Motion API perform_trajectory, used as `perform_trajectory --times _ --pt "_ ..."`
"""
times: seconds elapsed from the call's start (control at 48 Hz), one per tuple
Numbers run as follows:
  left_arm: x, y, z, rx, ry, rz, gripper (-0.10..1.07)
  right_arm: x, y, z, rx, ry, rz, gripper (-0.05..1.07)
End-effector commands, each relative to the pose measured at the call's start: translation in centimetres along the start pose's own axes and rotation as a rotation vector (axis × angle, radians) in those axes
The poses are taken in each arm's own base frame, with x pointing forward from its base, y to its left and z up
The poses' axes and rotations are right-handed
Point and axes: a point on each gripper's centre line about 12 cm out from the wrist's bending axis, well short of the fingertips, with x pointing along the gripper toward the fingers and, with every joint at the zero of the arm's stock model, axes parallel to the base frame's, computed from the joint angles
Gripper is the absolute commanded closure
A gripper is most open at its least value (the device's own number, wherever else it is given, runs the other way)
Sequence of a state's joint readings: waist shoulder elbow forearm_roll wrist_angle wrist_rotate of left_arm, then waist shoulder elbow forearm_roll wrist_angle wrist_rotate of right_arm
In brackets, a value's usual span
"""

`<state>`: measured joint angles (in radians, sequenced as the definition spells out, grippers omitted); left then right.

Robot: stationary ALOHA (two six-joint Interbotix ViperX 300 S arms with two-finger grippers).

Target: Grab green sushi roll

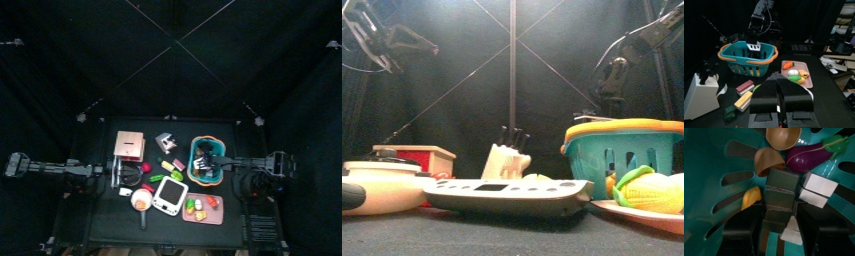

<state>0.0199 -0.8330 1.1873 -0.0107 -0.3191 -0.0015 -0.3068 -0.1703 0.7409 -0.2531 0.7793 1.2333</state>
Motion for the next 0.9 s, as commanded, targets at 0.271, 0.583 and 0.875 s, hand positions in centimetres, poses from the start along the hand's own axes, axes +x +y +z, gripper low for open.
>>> perform_trajectory --times 0.271,0.583,0.875 --pt "0.00 0.05 -0.24 -0.004 0.029 0.003 0.73 -2.04 0.16 0.74 -0.014 -0.049 0.037 0.53" --pt "-0.26 0.13 -0.41 -0.028 0.031 0.010 0.73 -1.96 0.41 1.34 -0.042 -0.097 0.059 0.53" --pt "-0.25 0.49 -0.35 -0.036 0.029 0.028 0.73 -1.93 0.28 1.38 -0.043 -0.100 0.060 0.53"
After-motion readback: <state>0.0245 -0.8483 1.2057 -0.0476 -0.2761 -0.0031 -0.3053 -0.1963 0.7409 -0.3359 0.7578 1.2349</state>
